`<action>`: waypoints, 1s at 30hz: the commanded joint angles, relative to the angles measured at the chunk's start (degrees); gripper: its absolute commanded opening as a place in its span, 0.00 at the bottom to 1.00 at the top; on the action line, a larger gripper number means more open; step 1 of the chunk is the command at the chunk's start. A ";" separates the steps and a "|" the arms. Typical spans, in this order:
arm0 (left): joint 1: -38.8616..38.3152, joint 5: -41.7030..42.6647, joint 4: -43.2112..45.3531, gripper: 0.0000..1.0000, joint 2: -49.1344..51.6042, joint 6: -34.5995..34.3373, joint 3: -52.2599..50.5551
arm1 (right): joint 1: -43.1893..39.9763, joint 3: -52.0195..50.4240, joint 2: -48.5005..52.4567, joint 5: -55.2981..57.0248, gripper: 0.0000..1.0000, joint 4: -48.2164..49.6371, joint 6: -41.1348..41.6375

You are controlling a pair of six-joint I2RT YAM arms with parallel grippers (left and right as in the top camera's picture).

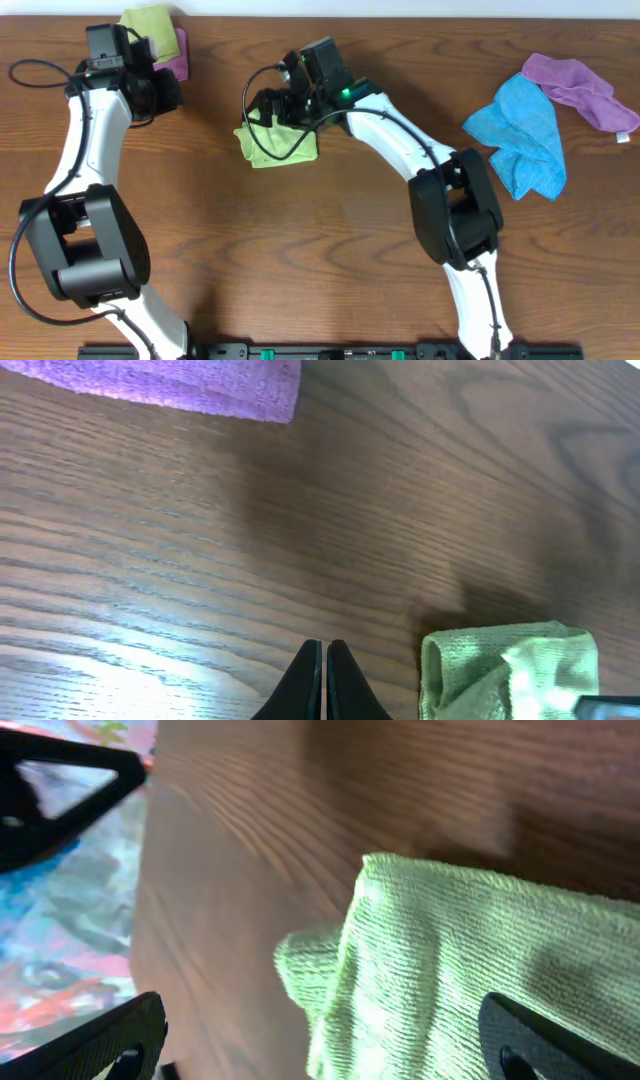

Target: Fold the cloth

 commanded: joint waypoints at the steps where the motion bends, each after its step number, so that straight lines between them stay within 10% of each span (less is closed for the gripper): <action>1: 0.35 0.00 0.17 0.06 -1.75 -0.07 1.27 | -0.37 1.40 -3.17 -3.43 0.99 -0.33 0.61; 11: 0.48 0.00 -0.24 0.06 -1.42 -0.24 1.05 | 1.09 1.22 -3.87 1.55 0.95 -9.38 -4.02; 13: 0.50 0.00 -0.28 0.06 -1.33 -0.24 1.05 | 1.92 1.22 -3.87 5.55 0.64 -11.76 -5.27; 15: 0.50 0.02 -0.28 0.06 -1.33 -0.24 1.03 | 2.51 1.22 -3.87 8.90 0.06 -13.09 -5.68; 16: 0.50 0.02 -0.28 0.06 -1.33 -0.26 1.03 | 2.71 1.22 -3.87 9.70 0.01 -13.20 -5.68; 30: 0.50 0.02 -0.28 0.06 -1.33 -0.26 1.03 | 5.84 1.22 -1.20 18.32 0.01 -9.49 -7.52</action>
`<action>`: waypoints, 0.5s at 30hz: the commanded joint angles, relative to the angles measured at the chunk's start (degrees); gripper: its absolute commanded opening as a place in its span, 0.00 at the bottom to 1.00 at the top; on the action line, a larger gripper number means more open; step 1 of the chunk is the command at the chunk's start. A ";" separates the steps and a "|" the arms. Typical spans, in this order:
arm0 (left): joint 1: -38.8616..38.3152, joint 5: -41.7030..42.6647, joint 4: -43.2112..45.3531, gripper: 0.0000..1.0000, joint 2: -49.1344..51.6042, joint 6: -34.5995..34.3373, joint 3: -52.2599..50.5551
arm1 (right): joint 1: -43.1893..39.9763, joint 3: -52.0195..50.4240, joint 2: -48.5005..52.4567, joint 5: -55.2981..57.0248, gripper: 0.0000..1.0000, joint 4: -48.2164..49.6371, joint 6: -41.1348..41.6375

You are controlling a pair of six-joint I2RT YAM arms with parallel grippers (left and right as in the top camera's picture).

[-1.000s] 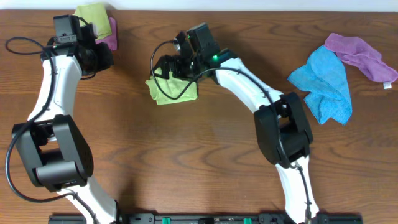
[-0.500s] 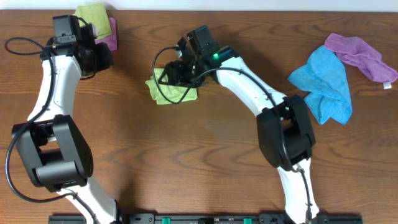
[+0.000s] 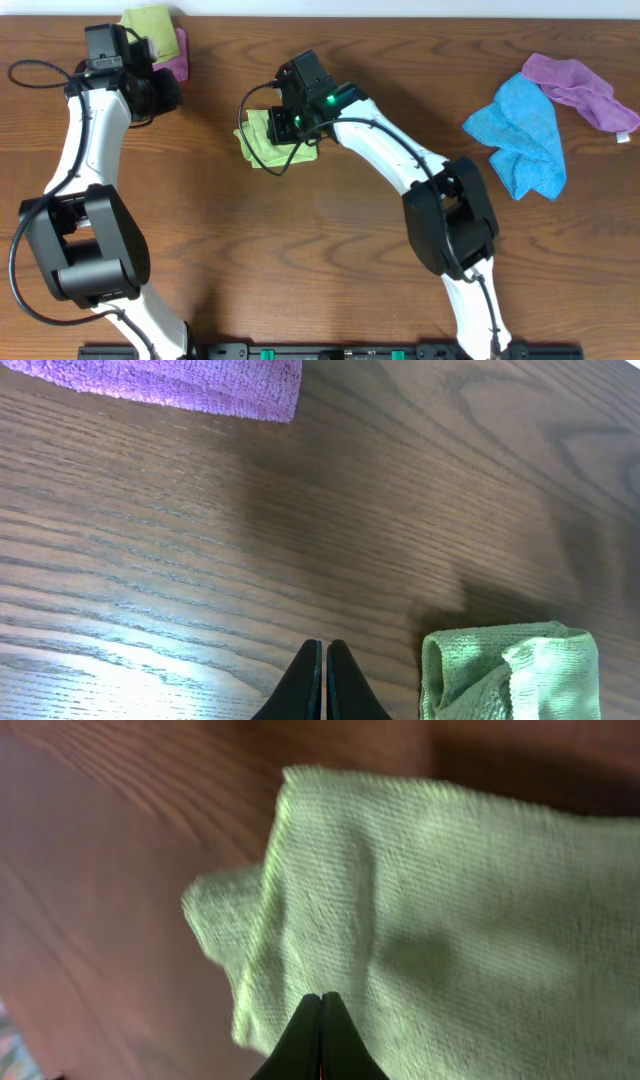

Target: Fold the cloth

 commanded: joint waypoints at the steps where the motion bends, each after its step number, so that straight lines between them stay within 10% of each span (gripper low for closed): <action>1: 0.42 0.00 -0.20 0.06 -1.33 -0.26 1.03 | 1.51 0.87 1.18 1.64 0.01 1.77 -1.01; 15: 0.42 0.02 -0.17 0.06 -1.33 -0.26 1.03 | 3.54 0.90 9.05 -1.84 0.01 3.48 0.48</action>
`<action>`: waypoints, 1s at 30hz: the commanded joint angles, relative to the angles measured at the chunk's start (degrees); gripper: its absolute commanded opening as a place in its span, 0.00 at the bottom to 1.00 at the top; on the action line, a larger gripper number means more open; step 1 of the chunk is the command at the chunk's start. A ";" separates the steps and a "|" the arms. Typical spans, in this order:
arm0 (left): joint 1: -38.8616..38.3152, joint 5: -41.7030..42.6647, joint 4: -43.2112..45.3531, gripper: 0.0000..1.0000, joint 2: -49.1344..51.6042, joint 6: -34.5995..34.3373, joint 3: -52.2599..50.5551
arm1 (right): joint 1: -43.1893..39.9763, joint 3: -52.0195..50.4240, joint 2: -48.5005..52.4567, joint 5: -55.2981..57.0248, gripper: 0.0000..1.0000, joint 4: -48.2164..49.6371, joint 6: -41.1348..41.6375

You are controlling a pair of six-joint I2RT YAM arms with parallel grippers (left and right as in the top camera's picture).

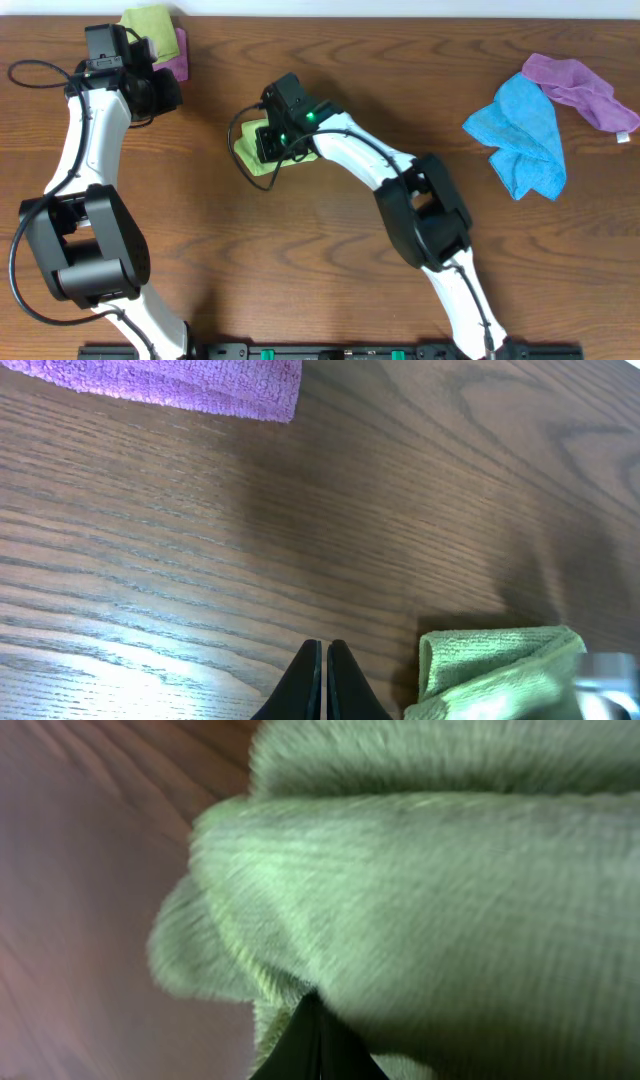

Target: Fold the cloth

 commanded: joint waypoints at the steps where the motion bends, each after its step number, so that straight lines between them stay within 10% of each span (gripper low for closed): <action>1: 0.42 0.02 -0.15 0.06 -1.33 -0.26 1.03 | 0.48 1.07 0.79 -1.14 0.01 0.59 0.63; 19: 0.39 0.44 -1.99 0.06 -1.31 0.44 0.70 | -5.64 28.81 -0.17 -2.38 0.02 -21.64 -10.12; 23: 0.42 2.34 -1.90 0.22 -1.33 1.64 -2.29 | -8.79 37.73 -2.78 9.35 0.50 -37.38 -16.72; 30: 0.39 10.64 -1.81 0.49 -1.33 4.20 -7.58 | -13.81 45.40 -12.37 24.28 0.76 -55.98 -22.67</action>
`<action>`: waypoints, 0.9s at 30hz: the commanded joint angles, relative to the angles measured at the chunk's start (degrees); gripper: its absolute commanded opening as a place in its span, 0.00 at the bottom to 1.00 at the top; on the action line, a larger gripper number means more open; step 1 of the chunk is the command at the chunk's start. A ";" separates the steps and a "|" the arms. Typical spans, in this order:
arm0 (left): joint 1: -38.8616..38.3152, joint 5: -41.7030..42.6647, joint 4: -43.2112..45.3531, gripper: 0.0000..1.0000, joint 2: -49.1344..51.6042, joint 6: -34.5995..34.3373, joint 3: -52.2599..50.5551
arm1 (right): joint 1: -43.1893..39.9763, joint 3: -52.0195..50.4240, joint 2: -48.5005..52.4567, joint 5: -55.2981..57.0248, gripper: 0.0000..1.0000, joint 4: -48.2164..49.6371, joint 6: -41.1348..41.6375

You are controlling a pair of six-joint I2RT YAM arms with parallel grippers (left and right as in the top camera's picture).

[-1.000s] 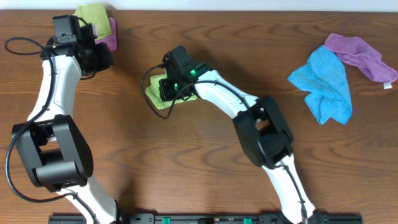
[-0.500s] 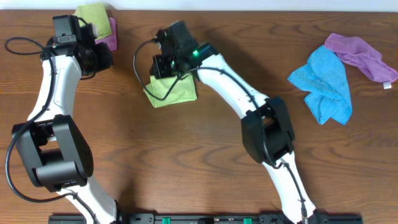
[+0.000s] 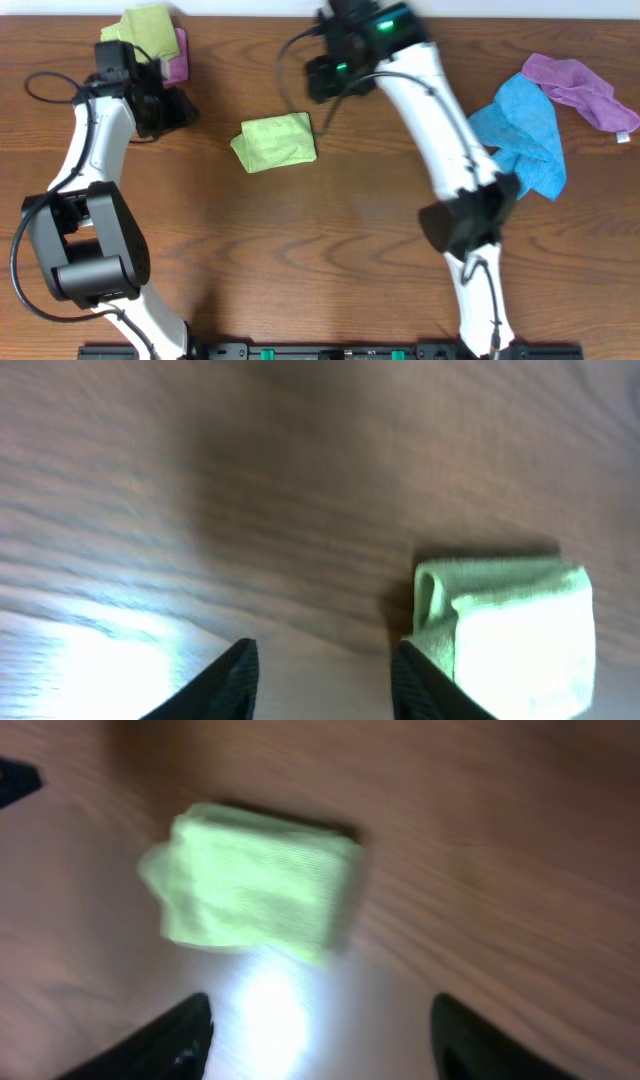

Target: Fold the cloth

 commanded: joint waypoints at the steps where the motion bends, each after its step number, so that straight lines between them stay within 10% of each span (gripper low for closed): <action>1: 0.39 4.96 -0.33 0.53 -1.27 2.71 -2.47 | -2.14 2.99 -8.68 9.14 0.82 -4.90 -5.95; 4: 0.42 5.55 0.15 0.63 -1.25 2.91 -4.90 | -3.39 2.95 -14.53 14.05 0.99 -9.99 -5.60; 12: 0.35 10.01 0.15 0.82 -1.25 4.00 -7.69 | -2.97 -2.93 -34.36 24.94 0.99 -11.78 -3.98; 27: -5.84 11.87 5.53 0.92 -1.27 3.43 -12.24 | -6.38 -68.57 -88.39 32.85 0.99 1.36 2.49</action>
